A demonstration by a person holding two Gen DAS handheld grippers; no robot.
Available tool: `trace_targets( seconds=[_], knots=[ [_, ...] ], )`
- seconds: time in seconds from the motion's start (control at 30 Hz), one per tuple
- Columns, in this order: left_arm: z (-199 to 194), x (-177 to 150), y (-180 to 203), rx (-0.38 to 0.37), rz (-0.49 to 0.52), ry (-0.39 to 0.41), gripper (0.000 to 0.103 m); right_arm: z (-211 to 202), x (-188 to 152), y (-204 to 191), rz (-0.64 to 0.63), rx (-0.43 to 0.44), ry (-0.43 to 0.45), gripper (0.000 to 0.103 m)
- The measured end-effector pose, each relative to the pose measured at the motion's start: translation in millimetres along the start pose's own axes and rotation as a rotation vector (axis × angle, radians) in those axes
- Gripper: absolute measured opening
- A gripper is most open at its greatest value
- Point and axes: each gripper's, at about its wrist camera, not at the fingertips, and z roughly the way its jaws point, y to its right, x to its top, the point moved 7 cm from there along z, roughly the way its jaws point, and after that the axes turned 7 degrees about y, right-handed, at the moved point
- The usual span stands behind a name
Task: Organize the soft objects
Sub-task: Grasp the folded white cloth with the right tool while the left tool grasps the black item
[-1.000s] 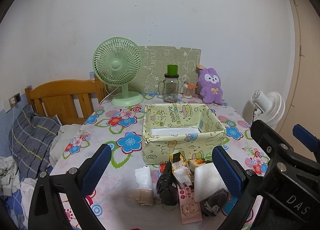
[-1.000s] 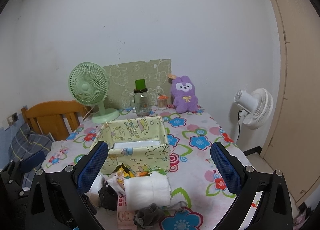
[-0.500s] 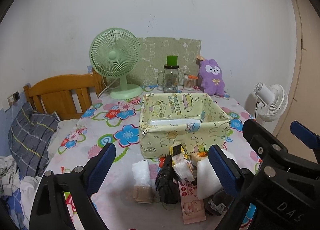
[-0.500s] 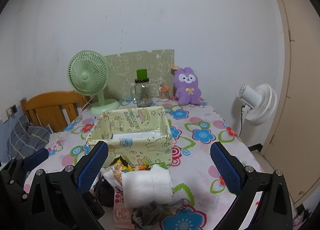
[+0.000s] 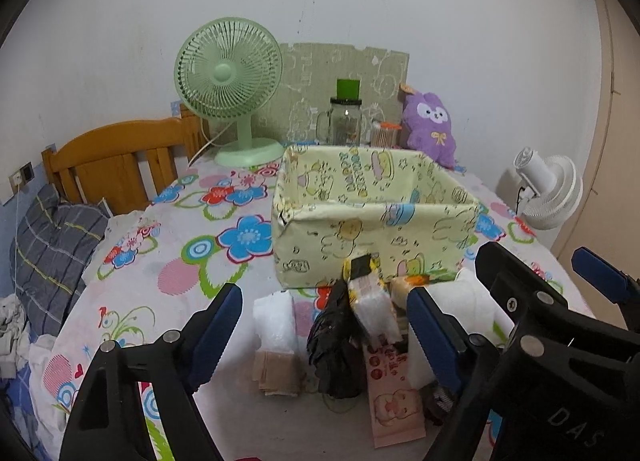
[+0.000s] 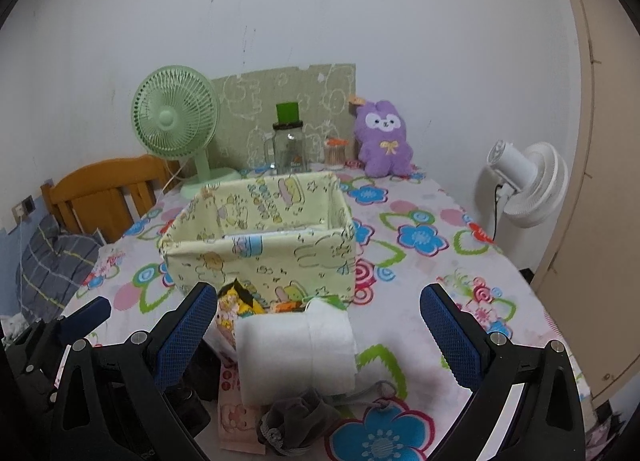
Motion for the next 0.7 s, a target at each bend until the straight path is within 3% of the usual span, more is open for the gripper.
trace_targets(
  seconds=[0.53,0.7],
  knots=[
    [30,-35,-4,-0.016,0.004,-0.121,0.066,37,-34,-15,-0.020,0.016,-0.120,0.102],
    [41,-41,-4,-0.026,-0.006,-0.153,0.056,49,-44,-12,0.000,0.006,-0.164,0.102]
  ],
)
